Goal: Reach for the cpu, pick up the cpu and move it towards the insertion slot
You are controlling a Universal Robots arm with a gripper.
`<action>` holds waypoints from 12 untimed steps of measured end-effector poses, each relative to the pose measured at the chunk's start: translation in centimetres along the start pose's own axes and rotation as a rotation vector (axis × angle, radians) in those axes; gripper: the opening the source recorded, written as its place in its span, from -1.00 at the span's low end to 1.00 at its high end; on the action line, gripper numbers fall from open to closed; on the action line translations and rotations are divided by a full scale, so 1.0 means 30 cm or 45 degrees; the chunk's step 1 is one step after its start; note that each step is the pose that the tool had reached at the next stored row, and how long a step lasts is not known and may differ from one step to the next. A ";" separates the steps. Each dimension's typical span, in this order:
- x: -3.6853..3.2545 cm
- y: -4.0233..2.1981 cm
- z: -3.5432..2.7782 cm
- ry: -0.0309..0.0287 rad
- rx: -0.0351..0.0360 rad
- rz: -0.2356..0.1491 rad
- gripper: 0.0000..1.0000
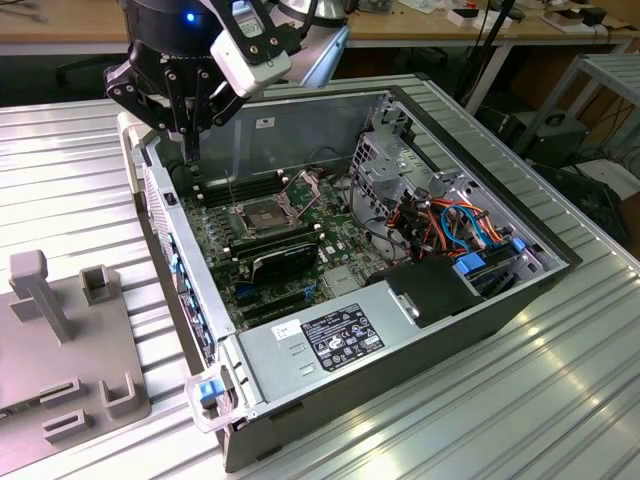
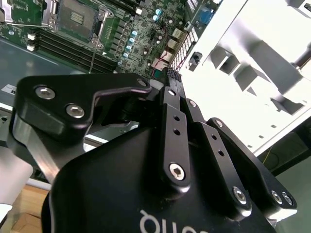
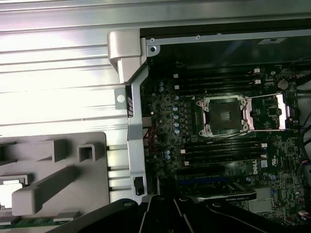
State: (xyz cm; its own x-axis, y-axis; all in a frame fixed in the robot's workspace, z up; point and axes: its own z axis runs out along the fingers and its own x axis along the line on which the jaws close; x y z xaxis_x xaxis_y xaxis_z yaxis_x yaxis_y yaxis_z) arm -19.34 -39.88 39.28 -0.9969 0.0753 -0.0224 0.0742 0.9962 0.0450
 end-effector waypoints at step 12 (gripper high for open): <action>0.022 -0.002 0.000 0.0000 0.0000 0.000 -0.79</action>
State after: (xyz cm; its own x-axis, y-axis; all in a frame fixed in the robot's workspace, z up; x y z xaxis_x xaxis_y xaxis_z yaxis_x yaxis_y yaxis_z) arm -19.99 -39.88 39.28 -0.9969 0.0753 -0.0224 0.0742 0.9962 0.0450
